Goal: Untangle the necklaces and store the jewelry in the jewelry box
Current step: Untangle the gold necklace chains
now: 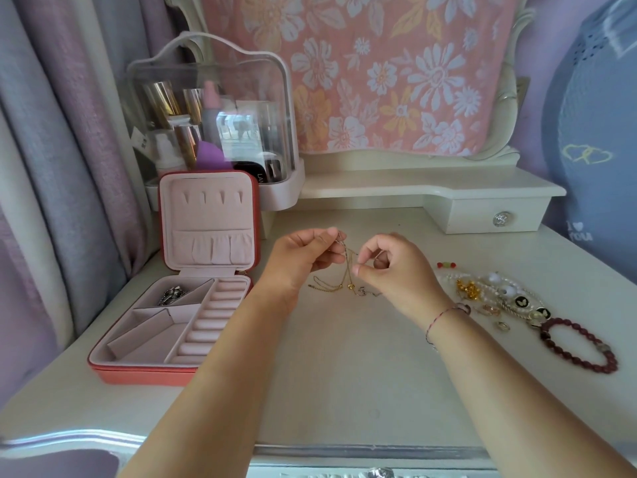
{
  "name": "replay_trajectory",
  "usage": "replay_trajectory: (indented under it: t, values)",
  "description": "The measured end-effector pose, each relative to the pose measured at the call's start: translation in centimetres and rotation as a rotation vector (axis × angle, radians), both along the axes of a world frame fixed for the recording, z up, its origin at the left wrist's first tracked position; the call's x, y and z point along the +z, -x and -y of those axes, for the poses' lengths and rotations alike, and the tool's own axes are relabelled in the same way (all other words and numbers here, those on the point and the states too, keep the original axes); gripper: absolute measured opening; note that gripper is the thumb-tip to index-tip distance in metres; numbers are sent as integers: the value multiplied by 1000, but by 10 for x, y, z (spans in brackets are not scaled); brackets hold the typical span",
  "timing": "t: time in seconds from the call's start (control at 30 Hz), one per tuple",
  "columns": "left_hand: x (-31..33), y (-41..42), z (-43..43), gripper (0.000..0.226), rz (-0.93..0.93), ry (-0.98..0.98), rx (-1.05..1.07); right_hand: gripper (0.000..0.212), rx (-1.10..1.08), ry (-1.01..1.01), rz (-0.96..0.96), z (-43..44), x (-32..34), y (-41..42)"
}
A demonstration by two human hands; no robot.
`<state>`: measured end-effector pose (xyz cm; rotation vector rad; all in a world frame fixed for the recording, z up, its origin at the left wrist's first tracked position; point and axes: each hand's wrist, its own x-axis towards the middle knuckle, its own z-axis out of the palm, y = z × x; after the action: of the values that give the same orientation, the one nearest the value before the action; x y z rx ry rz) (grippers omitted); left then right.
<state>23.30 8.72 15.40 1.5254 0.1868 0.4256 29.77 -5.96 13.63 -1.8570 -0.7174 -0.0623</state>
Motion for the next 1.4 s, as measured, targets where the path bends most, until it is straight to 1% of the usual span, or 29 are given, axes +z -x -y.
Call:
replay_trajectory:
  t: [0.1,0.27,0.57,0.77,0.83,0.9,1.0,1.1,1.23,1.4]
  values:
    - [0,0,0,15,13,17,11,13,-27,60,98,0,1,2]
    - [1,1,2,14,37,30,12,6,-100,83,164,-6,-1,4]
    - [1,1,3,14,85,70,-70,8,-173,103,235,-14,-6,5]
    - [1,1,-1,15,84,103,-4,12,-86,63,94,-5,2,6]
    - [0,1,-2,15,80,109,13,13,-6,22,-35,-2,6,8]
    - [-1,0,-3,16,72,112,28,16,63,-43,-204,1,10,9]
    - [-1,0,-3,16,51,90,56,11,156,-228,-456,3,14,8]
    - [-1,-1,-1,20,30,56,50,13,212,-383,-605,2,18,8]
    - [1,-1,1,22,12,44,32,16,240,-406,-655,3,19,7]
    - [2,0,3,24,-2,17,-33,8,273,-443,-682,5,19,6]
